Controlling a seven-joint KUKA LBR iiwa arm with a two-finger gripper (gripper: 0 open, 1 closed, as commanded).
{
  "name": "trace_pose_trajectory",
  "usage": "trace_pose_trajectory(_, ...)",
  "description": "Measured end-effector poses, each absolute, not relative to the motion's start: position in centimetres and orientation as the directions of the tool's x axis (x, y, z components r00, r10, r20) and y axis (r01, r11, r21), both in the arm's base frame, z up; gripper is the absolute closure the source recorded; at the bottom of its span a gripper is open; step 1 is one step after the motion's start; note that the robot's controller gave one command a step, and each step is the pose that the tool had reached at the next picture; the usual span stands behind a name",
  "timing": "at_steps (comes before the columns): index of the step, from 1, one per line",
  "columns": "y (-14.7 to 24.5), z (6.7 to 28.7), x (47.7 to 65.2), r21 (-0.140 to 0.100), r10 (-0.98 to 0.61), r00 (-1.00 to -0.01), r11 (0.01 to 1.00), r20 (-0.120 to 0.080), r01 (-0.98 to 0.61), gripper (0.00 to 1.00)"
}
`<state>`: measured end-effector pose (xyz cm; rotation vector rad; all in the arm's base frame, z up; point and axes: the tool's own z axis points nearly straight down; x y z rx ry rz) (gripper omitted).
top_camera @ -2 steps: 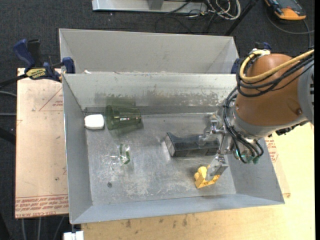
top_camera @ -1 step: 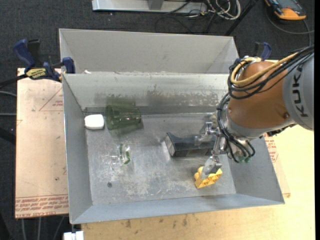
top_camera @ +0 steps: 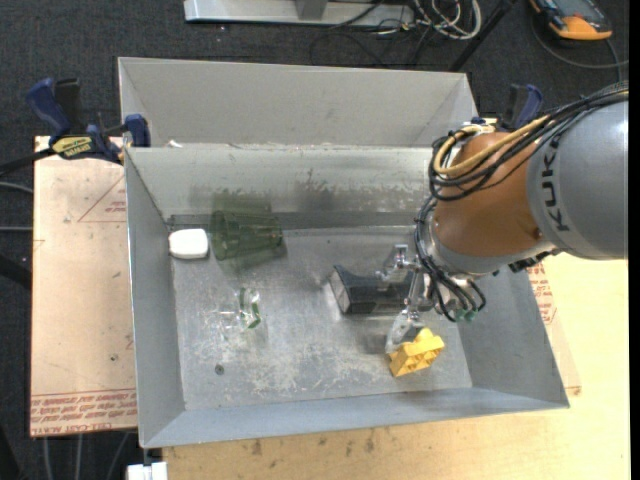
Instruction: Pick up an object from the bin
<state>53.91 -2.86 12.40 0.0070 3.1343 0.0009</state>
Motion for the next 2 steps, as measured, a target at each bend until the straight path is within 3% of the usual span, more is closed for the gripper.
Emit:
trace_pose_trajectory(1, -2.8, 11.1, 55.2, 0.007, 0.078, -0.997, 0.997, -0.02, 0.078, 0.0)
trace_pose_trajectory(2, -1.9, 10.3, 58.0, 0.004, 0.088, -0.996, 0.996, -0.034, 0.088, 0.0)
